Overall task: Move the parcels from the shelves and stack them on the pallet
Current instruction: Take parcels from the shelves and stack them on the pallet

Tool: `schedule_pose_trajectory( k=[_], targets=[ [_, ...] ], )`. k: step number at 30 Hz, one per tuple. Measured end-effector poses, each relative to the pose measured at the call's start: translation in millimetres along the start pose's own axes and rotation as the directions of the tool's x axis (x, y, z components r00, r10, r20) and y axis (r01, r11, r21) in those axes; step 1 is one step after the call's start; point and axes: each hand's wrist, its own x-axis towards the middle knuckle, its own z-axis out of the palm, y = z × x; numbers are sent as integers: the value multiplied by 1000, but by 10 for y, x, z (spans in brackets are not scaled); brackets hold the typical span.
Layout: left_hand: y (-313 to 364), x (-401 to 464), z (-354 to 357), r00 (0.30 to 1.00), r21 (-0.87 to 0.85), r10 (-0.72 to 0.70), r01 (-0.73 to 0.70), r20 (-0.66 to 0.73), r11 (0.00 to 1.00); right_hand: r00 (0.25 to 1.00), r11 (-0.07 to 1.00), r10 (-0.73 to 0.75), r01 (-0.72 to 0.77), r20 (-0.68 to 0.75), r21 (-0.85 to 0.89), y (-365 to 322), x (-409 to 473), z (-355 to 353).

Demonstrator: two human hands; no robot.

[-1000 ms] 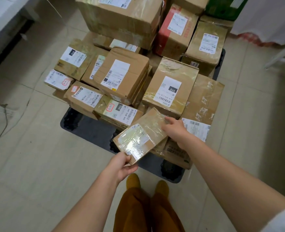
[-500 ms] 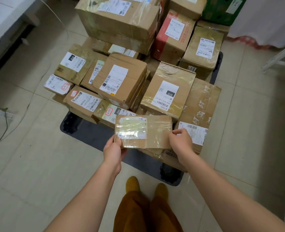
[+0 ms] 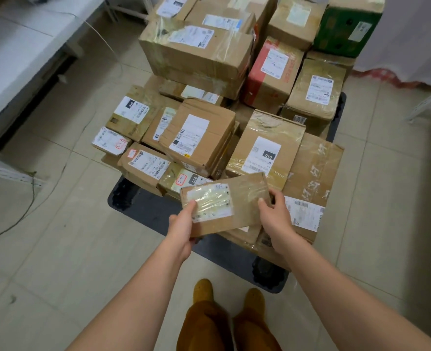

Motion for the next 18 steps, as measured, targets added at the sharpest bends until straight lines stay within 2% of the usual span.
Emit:
schedule_pose_trajectory(
  k=[5,11,14,18],
  targets=[
    [435,-11,-477,996,-15,25,-26,-90,1000,998,998,-66,67,5,-6,-317,-228,434],
    [983,140,-1241,999,-59,39,-41,-29,997,991,990,-131,130,-14,-52,-740,-541,1254],
    [1361,241,-1789,999,-33,38,-38,1,999,990,990,-139,138,-18,-43,-945,-726,1790],
    [1841,343,-2749,997,69,77,-78,13,995,992,993,-117,118,56,-12,-1130,-1004,2681]
  ],
)
